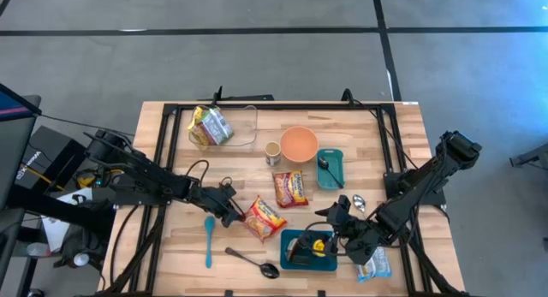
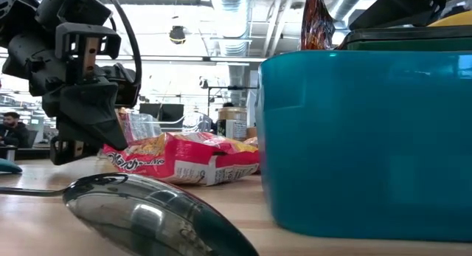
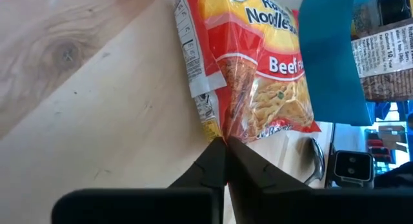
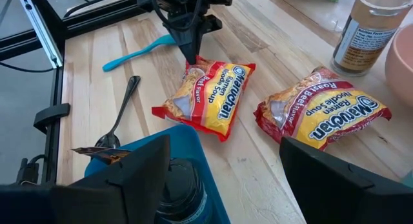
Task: Pick & Place Food Item
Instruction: Put the orange noodle pack into the transparent bin
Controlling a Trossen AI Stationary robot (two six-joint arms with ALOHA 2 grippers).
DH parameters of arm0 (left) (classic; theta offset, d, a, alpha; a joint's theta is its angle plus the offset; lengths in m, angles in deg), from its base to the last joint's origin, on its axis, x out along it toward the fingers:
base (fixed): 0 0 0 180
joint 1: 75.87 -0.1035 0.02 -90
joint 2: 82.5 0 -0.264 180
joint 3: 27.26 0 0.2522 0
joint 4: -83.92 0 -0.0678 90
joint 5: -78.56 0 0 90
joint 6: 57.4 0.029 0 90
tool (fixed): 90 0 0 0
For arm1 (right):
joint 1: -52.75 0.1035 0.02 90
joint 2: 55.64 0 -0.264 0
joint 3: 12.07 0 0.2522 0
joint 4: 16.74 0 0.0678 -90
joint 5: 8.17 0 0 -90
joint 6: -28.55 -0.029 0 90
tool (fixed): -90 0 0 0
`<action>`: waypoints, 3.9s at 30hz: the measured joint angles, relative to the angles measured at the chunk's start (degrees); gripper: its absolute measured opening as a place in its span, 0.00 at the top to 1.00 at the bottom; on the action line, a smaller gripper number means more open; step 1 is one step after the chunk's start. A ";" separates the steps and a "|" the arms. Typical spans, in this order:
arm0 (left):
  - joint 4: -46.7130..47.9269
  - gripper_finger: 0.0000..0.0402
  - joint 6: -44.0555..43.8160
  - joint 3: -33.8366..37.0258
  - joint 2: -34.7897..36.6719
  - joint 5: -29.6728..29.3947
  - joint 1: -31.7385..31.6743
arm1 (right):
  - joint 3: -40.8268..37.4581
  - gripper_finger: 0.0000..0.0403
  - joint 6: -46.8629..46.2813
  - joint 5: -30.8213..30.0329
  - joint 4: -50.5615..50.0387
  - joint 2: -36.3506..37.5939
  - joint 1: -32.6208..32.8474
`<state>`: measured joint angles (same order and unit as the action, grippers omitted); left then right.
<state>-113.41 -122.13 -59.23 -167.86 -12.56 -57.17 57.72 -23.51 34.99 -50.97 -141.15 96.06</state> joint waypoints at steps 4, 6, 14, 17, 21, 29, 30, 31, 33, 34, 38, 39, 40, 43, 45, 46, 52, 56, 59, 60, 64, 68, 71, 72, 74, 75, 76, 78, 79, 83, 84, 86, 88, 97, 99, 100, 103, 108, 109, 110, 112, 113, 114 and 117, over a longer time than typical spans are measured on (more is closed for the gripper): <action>0.00 1.00 0.00 0.00 0.00 -0.40 0.00 | 0.00 0.29 0.00 -0.01 0.00 0.00 0.00; 0.00 1.00 0.00 0.00 0.00 -0.40 0.00 | 0.00 0.29 0.00 -0.18 0.00 0.00 0.00; 0.11 1.00 -0.16 0.00 0.00 1.30 -0.02 | 0.00 0.29 0.00 -0.20 0.00 0.00 0.00; 0.13 1.00 -0.17 0.00 0.00 2.75 -0.02 | 0.00 0.29 0.00 -0.18 0.00 0.00 -0.02; 0.15 1.00 -0.19 0.00 0.02 3.05 -0.02 | 0.00 0.29 0.00 -0.18 0.00 0.00 0.00; 0.20 1.00 -0.22 0.00 0.02 1.50 -0.02 | 0.00 0.29 0.00 -0.18 -0.02 0.00 -0.02; 0.20 1.00 -0.22 0.00 0.02 1.50 -0.02 | 0.00 0.29 0.00 -0.18 -0.02 0.00 -0.02; 0.20 1.00 -0.20 0.00 0.02 1.48 -0.02 | 0.00 0.29 0.00 -0.18 -0.02 0.00 -0.02; 0.20 1.00 -0.22 0.00 0.02 1.48 -0.02 | 0.00 0.29 0.00 -0.18 -0.02 0.00 -0.02; 0.20 1.00 -0.22 0.00 0.02 1.46 -0.02 | 0.00 0.29 0.00 -0.18 -0.02 0.00 -0.02; 0.20 1.00 -0.22 0.00 0.02 1.42 -0.02 | 0.00 0.29 0.00 -0.18 -0.02 0.00 -0.03; 0.20 1.00 -0.22 0.00 0.02 1.41 -0.02 | 0.00 0.29 0.00 -0.18 -0.03 0.00 -0.02; 0.20 1.00 -0.22 0.00 0.02 1.40 -0.02 | 0.00 0.29 0.00 -0.18 -0.03 0.00 -0.03; -0.39 1.00 0.92 0.00 0.02 1.37 -0.02 | -0.02 0.29 0.02 -0.18 -0.02 0.00 -0.04; -2.18 1.00 2.33 0.00 0.02 1.33 -0.02 | 0.00 0.29 0.02 -0.18 -0.02 0.00 -0.04; -3.45 1.00 2.82 0.00 0.02 1.33 -0.02 | 0.00 0.29 0.01 -0.18 -0.02 0.00 -0.08; -8.28 1.00 3.41 -0.04 0.02 1.09 -0.02 | 0.00 0.29 0.02 -0.18 -0.03 0.00 -0.32; -10.77 1.00 4.61 -0.04 0.02 1.09 -0.02 | -0.01 0.29 0.02 -0.18 -0.05 0.00 -0.33; -13.71 1.00 5.09 -0.04 0.02 1.09 -0.02 | 0.00 0.29 0.02 -0.18 -0.04 0.00 -0.33; -14.67 1.00 5.80 -0.04 0.02 1.09 -0.02 | -0.02 0.29 0.02 -0.18 -0.06 0.00 -0.33; -15.45 1.00 9.16 -0.04 2.05 0.98 -0.02 | -0.01 0.29 0.02 -0.18 -0.06 0.00 -0.33; -15.34 1.00 13.08 -0.02 6.49 0.51 -0.02 | -0.02 0.29 0.02 -0.18 -0.06 0.00 -0.33; -15.04 1.00 17.17 -0.02 10.85 -0.10 -0.02 | -0.02 0.29 0.06 -0.18 -0.05 0.00 -0.33; -15.24 1.00 18.72 -0.02 12.38 -0.37 -0.02 | -0.02 0.29 0.17 -0.18 -0.07 0.00 -0.33; -14.97 1.00 22.31 -0.02 15.66 -1.63 -0.02 | -0.02 0.29 0.17 -0.18 -0.07 0.00 -0.35; -14.88 1.00 23.75 -0.02 17.21 -2.35 -0.02 | -0.02 0.29 0.17 -0.18 -0.07 0.00 -0.37; -14.75 1.00 25.16 -0.02 18.72 -3.18 -0.02 | -0.02 0.29 0.17 -0.18 -0.07 0.00 -0.37; -14.84 1.00 27.95 -0.02 21.44 -5.01 -0.02 | -0.01 0.29 0.17 -0.24 -0.07 0.00 -0.37; -14.78 1.00 29.37 -0.02 22.80 -6.04 -0.02 | -0.02 0.29 0.17 -0.66 -0.08 0.00 -0.37; -14.76 1.00 34.84 -0.02 27.27 -11.12 -0.02 | -0.02 0.29 0.34 -1.23 -0.07 0.00 -0.37; -14.92 1.00 36.43 -0.02 28.16 -12.61 -0.02 | -0.02 0.29 0.70 -1.23 -0.04 0.00 -0.37; -14.74 1.00 39.68 -0.02 29.97 -16.07 -0.09 | -0.02 0.29 0.87 -1.28 -0.04 0.00 -0.37; -14.89 1.00 42.72 -0.02 31.46 -19.03 -0.47 | -0.02 0.29 1.03 -1.65 -0.04 0.00 -0.37; -14.87 1.00 62.68 -0.02 33.62 -22.47 -6.01 | -0.02 0.29 1.55 -4.51 -0.04 0.00 -0.44; -15.05 1.00 67.22 -0.02 33.62 -22.49 -7.80 | -0.02 0.29 1.55 -4.52 -0.05 0.00 -0.62; -15.36 1.00 69.26 -0.02 33.62 -22.49 -8.78 | -0.02 0.29 1.55 -4.51 -0.04 0.01 -0.70; -16.26 1.00 73.73 -0.02 33.62 -22.48 -12.38 | -0.02 0.29 2.17 -4.66 -0.02 0.02 -1.12; -16.16 1.00 74.81 -0.02 33.60 -22.47 -19.88 | -0.02 0.29 3.81 -4.62 -0.04 0.00 -2.29; -16.11 1.00 74.80 -0.02 33.59 -22.47 -21.52 | -0.02 0.29 4.35 -4.61 -0.04 0.00 -2.57; -16.11 1.00 74.82 -0.02 33.59 -22.47 -23.29 | -0.02 0.29 4.70 -4.60 -0.04 0.00 -2.89; -16.11 1.00 74.80 -0.02 33.59 -22.47 -26.80 | -0.02 0.29 5.82 -4.55 -0.04 0.00 -3.57; -16.11 1.00 74.79 -0.02 33.59 -22.40 -28.52 | -0.02 0.29 6.23 -4.53 -0.04 0.00 -3.91; -16.06 1.00 74.75 -0.02 33.59 -21.78 -30.15 | -0.02 0.29 6.68 -4.47 -0.04 0.00 -4.28; -14.55 1.00 71.86 -0.02 33.59 -16.87 -35.31 | -0.02 0.29 7.49 -4.36 -0.07 0.00 -5.34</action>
<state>-127.96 -50.27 -59.26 -134.27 -29.43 -92.48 57.70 -16.02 30.63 -51.03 -141.15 90.72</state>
